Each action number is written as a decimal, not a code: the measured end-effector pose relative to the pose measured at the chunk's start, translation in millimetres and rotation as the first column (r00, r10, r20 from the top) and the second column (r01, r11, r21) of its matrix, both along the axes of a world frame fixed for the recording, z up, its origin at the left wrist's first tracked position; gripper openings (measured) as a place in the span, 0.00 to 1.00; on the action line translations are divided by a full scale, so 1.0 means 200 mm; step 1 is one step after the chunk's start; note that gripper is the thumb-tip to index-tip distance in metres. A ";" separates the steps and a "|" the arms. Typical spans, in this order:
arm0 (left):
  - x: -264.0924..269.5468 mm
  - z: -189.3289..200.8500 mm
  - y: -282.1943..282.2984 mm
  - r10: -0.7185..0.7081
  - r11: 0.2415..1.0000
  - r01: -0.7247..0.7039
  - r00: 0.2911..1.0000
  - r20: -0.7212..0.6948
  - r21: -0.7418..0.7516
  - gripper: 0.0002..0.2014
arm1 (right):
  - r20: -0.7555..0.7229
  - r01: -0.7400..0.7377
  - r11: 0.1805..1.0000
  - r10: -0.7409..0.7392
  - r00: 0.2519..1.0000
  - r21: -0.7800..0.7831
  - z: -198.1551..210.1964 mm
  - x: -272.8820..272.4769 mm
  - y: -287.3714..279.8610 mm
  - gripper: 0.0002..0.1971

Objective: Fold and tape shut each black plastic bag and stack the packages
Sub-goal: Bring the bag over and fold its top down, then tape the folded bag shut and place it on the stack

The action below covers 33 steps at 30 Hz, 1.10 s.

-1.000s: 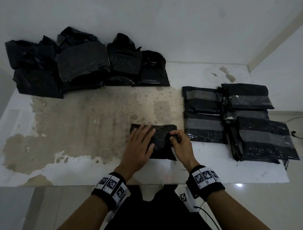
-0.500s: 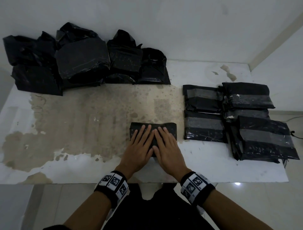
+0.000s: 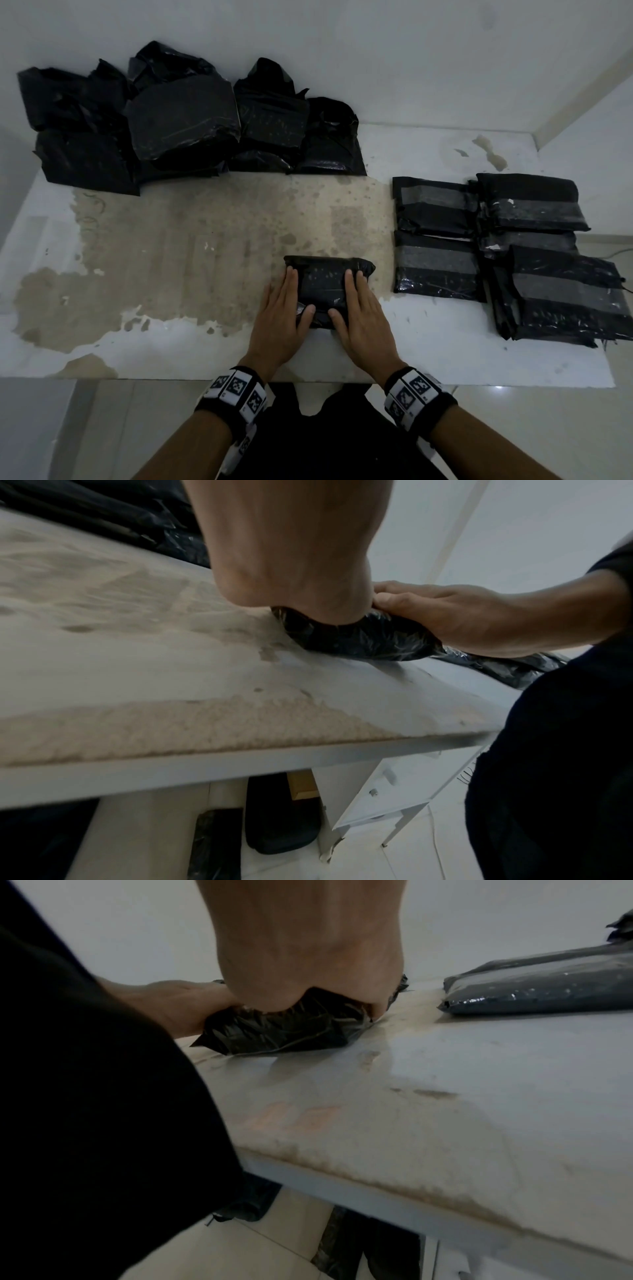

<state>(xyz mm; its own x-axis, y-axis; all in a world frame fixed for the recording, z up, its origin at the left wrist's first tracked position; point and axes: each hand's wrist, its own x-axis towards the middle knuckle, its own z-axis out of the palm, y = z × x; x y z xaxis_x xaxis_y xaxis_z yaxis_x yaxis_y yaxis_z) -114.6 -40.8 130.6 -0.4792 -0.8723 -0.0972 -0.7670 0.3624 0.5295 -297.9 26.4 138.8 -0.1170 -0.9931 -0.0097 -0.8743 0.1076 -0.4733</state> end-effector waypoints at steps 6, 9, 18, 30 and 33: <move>-0.02 0.05 -0.01 0.165 0.986 -0.163 0.984 -0.064 0.039 0.42 | -0.023 0.027 0.999 -0.027 0.999 0.035 0.01 -0.01 -0.02 0.41; -0.05 0.10 -0.08 0.132 0.982 -0.142 0.988 -0.083 -0.129 0.37 | -0.137 0.026 1.000 -0.026 0.990 -0.001 0.03 -0.01 -0.02 0.40; -0.02 0.07 -0.27 0.026 0.997 -0.033 0.994 0.103 0.071 0.53 | -0.155 -0.056 0.998 0.053 0.987 -0.012 0.02 0.00 -0.02 0.38; 0.24 0.07 -0.74 0.177 0.982 -0.162 0.968 0.179 -0.095 0.22 | -0.105 -0.045 0.998 0.041 0.994 -0.041 0.03 -0.01 -0.01 0.35; 0.21 0.08 -0.76 0.131 0.982 -0.095 0.964 0.231 -0.161 0.19 | -0.106 -0.063 0.996 0.057 0.993 -0.057 0.04 -0.02 -0.01 0.33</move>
